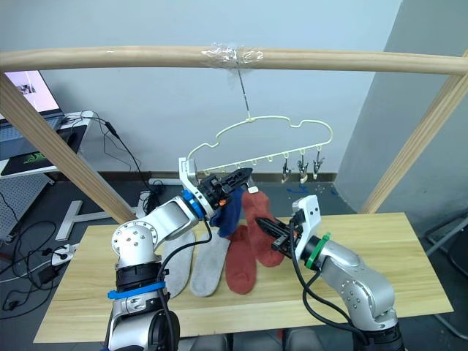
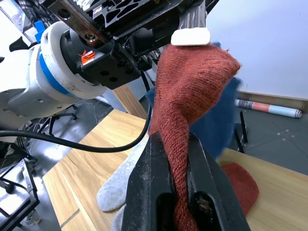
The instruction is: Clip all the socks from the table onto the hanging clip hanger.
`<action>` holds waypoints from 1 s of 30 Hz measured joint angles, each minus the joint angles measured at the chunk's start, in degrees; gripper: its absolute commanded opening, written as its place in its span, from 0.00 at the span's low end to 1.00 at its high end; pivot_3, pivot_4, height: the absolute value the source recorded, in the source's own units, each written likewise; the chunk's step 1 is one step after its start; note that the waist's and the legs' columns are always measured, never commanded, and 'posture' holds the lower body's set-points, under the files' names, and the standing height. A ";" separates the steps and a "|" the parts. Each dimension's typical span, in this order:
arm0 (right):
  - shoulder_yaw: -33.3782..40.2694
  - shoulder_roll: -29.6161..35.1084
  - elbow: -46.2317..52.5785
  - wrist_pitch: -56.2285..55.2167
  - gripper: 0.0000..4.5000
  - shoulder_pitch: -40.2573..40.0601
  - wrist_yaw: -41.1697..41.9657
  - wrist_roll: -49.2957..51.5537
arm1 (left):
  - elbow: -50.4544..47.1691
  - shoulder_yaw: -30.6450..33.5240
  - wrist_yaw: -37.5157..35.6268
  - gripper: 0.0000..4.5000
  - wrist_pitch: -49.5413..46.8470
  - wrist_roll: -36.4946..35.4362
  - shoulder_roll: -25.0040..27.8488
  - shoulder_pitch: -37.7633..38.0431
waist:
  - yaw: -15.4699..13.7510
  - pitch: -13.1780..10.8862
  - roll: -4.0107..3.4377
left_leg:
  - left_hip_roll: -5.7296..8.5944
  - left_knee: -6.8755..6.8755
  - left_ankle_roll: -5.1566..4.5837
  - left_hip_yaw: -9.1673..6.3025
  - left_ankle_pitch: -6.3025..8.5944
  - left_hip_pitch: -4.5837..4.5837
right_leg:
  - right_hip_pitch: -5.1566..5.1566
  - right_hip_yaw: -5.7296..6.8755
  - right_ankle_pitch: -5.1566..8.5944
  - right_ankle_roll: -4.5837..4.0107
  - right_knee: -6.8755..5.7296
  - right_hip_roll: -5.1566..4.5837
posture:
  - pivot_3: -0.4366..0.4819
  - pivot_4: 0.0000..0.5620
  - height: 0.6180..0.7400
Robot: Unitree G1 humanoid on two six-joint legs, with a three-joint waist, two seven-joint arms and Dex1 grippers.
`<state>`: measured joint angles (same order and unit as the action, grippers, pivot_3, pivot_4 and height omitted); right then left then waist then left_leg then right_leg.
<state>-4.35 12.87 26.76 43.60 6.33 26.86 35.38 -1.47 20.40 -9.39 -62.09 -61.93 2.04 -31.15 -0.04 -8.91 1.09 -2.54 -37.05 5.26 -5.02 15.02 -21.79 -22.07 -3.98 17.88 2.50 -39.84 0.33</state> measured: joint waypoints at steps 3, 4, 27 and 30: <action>0.00 0.03 -0.01 0.02 0.00 0.18 -0.58 -0.02 | 0.00 -0.10 0.01 0.03 0.01 -0.12 0.01 0.03 | 0.01 0.00 0.00 | 0.00 0.00 0.00 0.00 0.00 0.00 | 0.00 0.00 0.00 0.00 0.01 0.00 | 0.58 0.20 1.00; 0.00 0.02 -0.09 0.01 0.00 0.48 -0.73 -0.03 | 0.00 -0.18 0.01 0.03 0.01 -0.19 0.01 0.06 | 0.01 0.00 0.00 | 0.00 0.00 0.00 0.00 0.00 0.00 | 0.00 0.00 0.00 0.00 0.01 0.00 | 0.58 0.20 1.00; -1.43 0.30 -5.57 -3.35 0.00 2.73 -0.87 -3.97 | -2.38 -0.91 0.55 1.00 -2.11 -7.91 4.51 1.83 | 0.00 -0.02 0.00 | -0.01 0.07 0.00 0.00 0.00 -0.02 | -0.01 0.00 0.00 0.00 0.12 0.00 | 0.61 0.23 1.00; -1.78 0.60 -7.91 -4.96 0.00 3.82 -0.93 -6.44 | -5.86 -1.49 0.70 1.00 -5.48 -9.75 11.11 5.00 | 0.31 -0.04 0.01 | -0.03 0.14 -0.01 0.02 0.01 0.03 | -0.05 -0.05 0.00 0.00 0.12 0.02 | 0.63 0.24 1.00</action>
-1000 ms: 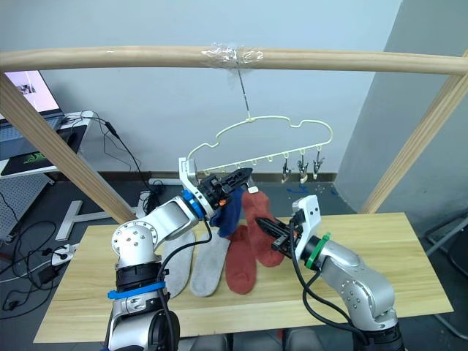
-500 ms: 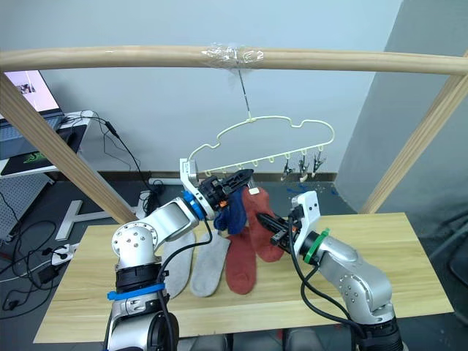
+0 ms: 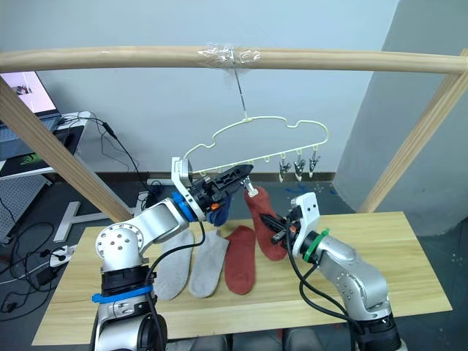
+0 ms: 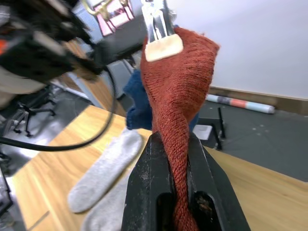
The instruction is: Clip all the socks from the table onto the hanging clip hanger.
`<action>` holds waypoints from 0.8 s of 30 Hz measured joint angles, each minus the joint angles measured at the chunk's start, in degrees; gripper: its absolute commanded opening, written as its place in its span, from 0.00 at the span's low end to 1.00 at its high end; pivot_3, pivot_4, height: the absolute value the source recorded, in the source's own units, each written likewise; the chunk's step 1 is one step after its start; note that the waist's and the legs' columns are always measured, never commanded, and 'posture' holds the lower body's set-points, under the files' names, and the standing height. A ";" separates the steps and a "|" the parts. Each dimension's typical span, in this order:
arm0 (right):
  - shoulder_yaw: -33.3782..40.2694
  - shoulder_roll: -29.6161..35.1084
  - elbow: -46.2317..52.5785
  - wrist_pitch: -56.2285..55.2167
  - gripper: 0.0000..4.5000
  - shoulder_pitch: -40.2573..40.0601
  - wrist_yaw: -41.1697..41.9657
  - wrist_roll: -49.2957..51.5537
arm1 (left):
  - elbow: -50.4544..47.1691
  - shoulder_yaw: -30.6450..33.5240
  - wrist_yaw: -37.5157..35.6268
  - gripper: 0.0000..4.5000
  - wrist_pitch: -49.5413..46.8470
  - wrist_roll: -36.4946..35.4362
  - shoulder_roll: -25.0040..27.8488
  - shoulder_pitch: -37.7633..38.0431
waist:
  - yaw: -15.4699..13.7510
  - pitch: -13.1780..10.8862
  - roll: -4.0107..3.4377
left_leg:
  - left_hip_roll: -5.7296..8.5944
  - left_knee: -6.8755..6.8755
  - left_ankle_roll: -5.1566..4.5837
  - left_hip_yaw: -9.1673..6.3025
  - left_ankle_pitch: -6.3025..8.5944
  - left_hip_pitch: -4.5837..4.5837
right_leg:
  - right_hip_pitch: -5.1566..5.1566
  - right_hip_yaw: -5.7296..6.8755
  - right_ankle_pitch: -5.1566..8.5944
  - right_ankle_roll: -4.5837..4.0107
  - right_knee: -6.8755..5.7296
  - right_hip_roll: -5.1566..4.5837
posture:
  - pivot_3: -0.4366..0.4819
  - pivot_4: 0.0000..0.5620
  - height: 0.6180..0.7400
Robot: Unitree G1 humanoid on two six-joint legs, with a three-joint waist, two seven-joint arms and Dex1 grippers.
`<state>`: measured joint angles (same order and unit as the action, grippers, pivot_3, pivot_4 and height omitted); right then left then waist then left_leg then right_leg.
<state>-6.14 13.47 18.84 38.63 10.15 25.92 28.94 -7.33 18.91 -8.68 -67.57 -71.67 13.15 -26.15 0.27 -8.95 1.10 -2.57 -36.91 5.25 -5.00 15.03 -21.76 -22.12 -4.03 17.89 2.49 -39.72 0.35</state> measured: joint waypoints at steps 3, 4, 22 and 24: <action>-0.20 0.35 -3.02 -1.27 0.17 0.60 -0.46 -2.63 | -4.60 -2.62 -0.93 1.00 -0.68 3.07 7.40 2.69 | -0.31 -0.12 0.05 | -0.02 0.01 0.01 -0.06 0.00 -0.06 | -0.07 0.07 0.01 -0.01 -0.01 0.01 | 0.64 0.24 1.00; -0.68 0.40 -4.11 -1.75 0.26 0.94 -0.47 -3.56 | -8.25 -6.03 -1.90 1.00 0.36 7.29 11.24 3.08 | -0.66 -0.17 0.04 | -0.01 0.01 0.01 -0.06 -0.01 -0.08 | -0.06 0.07 0.01 -0.01 0.01 0.00 | 0.65 0.25 1.00; -1.02 2.06 7.02 -5.08 0.78 -4.44 -13.77 -20.47 | -8.56 -18.84 -39.66 1.00 36.05 34.75 25.04 9.82 | -1.58 -0.42 -0.26 | -0.05 0.39 0.00 0.17 0.00 -0.21 | -0.12 -0.05 0.00 -0.02 0.65 -0.03 | 0.65 0.25 1.00; -0.99 0.69 11.08 -4.28 0.71 -3.78 -17.29 -23.27 | -7.66 -18.95 -42.79 1.00 41.72 37.19 24.79 10.60 | -1.67 -0.41 -0.26 | -0.05 0.44 0.00 0.16 0.00 -0.22 | -0.14 -0.03 0.00 -0.02 0.67 -0.03 | 0.64 0.25 1.00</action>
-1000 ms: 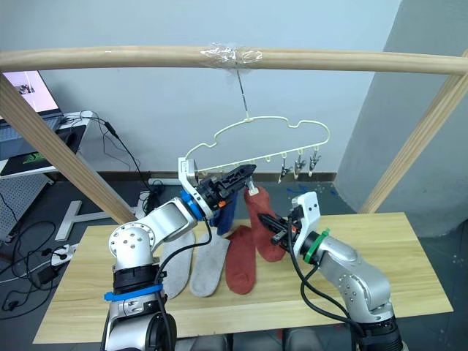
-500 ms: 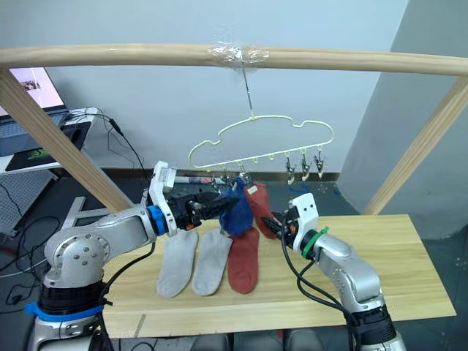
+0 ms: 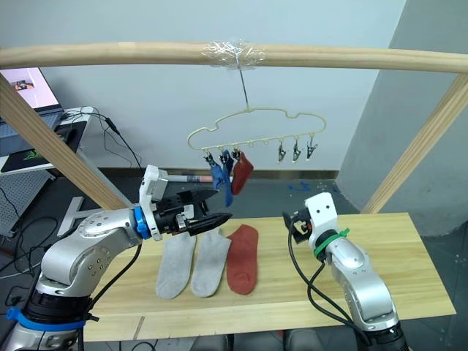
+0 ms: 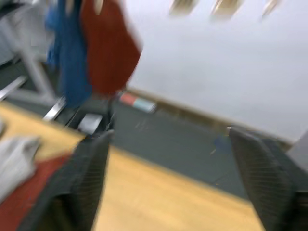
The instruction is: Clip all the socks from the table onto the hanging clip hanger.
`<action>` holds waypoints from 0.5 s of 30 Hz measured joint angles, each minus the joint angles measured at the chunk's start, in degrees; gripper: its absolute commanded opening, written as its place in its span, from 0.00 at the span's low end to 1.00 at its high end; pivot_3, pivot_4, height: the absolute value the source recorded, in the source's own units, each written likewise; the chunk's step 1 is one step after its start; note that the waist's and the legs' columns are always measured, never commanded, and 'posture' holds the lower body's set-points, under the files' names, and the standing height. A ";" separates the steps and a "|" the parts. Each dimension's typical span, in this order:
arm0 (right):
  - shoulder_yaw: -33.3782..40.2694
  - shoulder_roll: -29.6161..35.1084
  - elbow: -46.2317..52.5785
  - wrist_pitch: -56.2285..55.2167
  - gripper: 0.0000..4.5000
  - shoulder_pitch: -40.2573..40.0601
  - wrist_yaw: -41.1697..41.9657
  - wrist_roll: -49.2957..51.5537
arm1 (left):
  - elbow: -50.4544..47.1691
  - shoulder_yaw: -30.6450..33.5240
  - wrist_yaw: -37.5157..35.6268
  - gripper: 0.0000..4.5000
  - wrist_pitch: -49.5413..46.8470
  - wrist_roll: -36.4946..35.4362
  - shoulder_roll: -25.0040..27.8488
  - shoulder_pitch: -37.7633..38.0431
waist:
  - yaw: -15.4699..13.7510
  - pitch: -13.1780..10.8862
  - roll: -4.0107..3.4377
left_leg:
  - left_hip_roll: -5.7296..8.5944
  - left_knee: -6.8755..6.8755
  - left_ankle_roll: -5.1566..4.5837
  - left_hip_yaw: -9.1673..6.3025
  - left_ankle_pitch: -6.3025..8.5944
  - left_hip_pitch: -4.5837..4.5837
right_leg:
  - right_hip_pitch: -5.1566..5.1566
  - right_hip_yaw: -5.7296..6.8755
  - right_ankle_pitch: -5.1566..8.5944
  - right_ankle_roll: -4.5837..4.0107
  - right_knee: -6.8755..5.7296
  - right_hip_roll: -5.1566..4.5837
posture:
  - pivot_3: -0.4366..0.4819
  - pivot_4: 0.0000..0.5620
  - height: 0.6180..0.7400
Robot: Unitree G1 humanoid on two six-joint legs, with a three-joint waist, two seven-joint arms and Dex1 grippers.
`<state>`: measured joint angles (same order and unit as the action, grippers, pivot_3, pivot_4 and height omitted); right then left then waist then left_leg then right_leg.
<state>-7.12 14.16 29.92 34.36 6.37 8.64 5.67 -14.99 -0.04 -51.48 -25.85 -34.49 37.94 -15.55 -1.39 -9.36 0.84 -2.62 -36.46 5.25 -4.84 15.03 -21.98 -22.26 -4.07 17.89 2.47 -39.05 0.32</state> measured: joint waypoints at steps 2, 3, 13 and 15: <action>-0.14 -1.62 2.56 1.01 0.71 1.95 -2.39 -1.73 | 1.37 0.00 -1.54 1.00 3.18 1.64 -0.52 -0.14 | -0.03 0.00 0.00 | 0.00 0.00 0.00 -0.01 0.00 0.02 | 0.00 0.01 0.00 0.00 0.00 0.00 | 0.64 0.25 1.00; -0.34 -2.82 3.57 1.44 0.68 2.74 -3.44 -2.30 | 2.20 0.00 -2.15 1.00 4.54 2.25 -0.84 -0.36 | -0.02 0.00 0.00 | -0.01 0.00 0.00 -0.02 0.00 0.02 | 0.00 0.02 0.00 0.00 -0.01 0.00 | 0.63 0.24 1.00; -0.88 -8.48 3.47 4.27 0.54 6.10 -6.84 -3.24 | 6.71 0.00 -3.22 1.00 8.67 5.71 -4.03 -3.91 | 0.06 0.01 0.01 | -0.02 0.03 -0.01 -0.01 0.00 -0.01 | -0.01 0.05 -0.01 -0.01 -0.01 0.00 | 0.62 0.23 1.00; -0.88 -9.20 2.55 4.27 0.54 6.97 -7.37 -3.67 | 6.61 0.00 -3.23 1.00 8.81 5.78 -4.37 -4.02 | 0.07 0.01 0.01 | -0.03 0.03 -0.01 -0.02 0.00 0.00 | -0.01 0.05 -0.01 -0.02 -0.02 0.01 | 0.62 0.23 1.00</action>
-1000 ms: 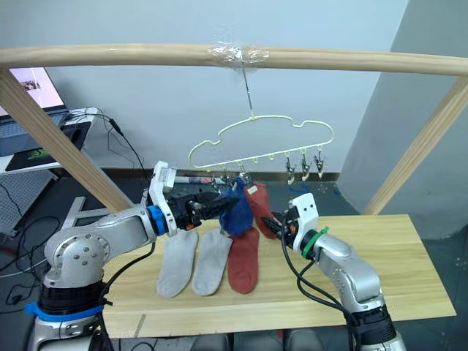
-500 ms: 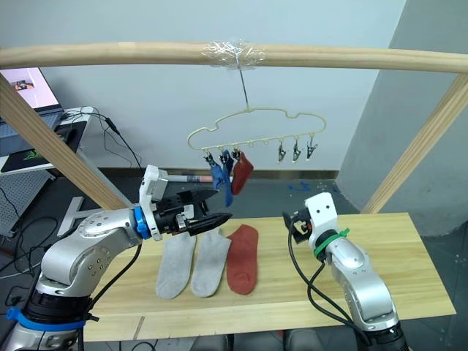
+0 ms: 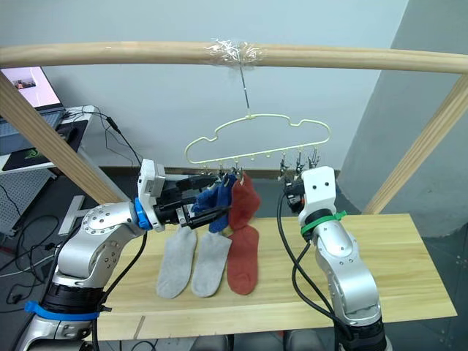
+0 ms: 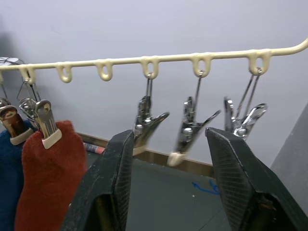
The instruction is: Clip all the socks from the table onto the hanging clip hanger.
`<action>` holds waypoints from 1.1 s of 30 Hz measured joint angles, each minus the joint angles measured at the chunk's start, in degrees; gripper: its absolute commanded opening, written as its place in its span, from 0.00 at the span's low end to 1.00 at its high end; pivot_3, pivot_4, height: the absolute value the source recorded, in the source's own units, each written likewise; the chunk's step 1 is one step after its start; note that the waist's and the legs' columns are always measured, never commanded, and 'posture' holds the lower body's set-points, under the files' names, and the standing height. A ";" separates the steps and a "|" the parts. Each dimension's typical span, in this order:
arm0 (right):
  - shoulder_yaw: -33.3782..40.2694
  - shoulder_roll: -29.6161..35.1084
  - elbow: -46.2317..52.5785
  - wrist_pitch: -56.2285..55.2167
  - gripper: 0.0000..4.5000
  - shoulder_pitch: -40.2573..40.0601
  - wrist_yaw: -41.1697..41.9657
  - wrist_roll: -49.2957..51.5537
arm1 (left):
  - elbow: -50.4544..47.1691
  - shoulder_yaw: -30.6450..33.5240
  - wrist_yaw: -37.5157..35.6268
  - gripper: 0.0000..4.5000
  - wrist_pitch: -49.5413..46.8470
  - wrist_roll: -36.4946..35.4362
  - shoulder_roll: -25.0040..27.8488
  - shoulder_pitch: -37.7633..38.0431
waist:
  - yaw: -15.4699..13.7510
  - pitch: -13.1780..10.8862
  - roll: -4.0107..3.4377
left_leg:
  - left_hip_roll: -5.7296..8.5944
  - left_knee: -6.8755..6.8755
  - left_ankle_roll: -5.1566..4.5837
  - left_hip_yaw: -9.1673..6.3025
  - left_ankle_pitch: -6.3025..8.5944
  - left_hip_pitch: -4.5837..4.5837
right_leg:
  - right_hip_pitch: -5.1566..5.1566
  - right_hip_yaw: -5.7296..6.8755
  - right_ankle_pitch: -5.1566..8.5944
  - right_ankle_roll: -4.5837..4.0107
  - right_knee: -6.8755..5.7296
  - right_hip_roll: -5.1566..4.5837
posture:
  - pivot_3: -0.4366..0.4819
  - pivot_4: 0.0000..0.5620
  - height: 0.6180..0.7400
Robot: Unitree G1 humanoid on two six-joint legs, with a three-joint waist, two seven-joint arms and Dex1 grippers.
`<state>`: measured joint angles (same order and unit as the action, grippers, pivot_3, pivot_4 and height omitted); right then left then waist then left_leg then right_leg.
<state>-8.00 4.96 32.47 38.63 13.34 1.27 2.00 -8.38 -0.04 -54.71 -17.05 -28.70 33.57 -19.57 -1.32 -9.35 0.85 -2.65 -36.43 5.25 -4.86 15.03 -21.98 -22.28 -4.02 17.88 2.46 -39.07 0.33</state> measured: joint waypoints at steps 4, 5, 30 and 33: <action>0.02 -1.78 -3.29 -0.17 0.54 2.36 -0.39 -0.70 | -1.25 0.00 -0.40 1.00 0.55 -0.06 -0.79 0.00 | 0.05 0.00 0.00 | 0.00 -0.01 0.00 0.02 0.00 0.01 | 0.00 -0.01 -0.02 -0.03 -0.02 0.00 | 0.62 0.23 1.00; 0.03 -2.46 -4.56 -0.20 0.54 3.13 -0.53 -0.72 | -1.86 0.01 -0.69 1.00 0.62 -0.16 -0.92 0.05 | 0.06 0.00 0.00 | 0.00 -0.01 0.00 0.01 0.00 0.01 | 0.00 -0.01 -0.02 -0.03 -0.02 0.00 | 0.65 0.22 1.00; 2.91 -7.31 -21.08 -4.52 0.54 13.21 -0.08 -0.37 | -7.18 2.75 5.16 1.00 -0.40 -2.63 -3.27 1.58 | -0.12 0.02 0.01 | 0.00 -0.01 0.00 0.00 0.00 0.04 | 0.01 0.01 -0.03 -0.05 -0.10 0.00 | 0.68 0.26 1.00; 3.51 -7.47 -22.13 -4.53 0.54 13.34 -0.06 -0.13 | -7.18 2.75 5.42 1.00 -0.40 -2.63 -3.32 1.57 | -0.13 0.02 0.01 | 0.00 -0.01 0.00 0.01 0.00 0.04 | 0.01 0.01 -0.03 -0.05 -0.10 0.00 | 0.68 0.26 1.00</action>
<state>-4.50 -2.51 10.34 34.10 26.68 1.21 1.87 -15.56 2.71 -49.29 -17.45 -31.33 30.25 -18.00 -1.45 -9.33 0.86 -2.65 -36.44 5.25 -4.85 15.03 -21.94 -22.27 -4.01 17.85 2.41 -39.17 0.33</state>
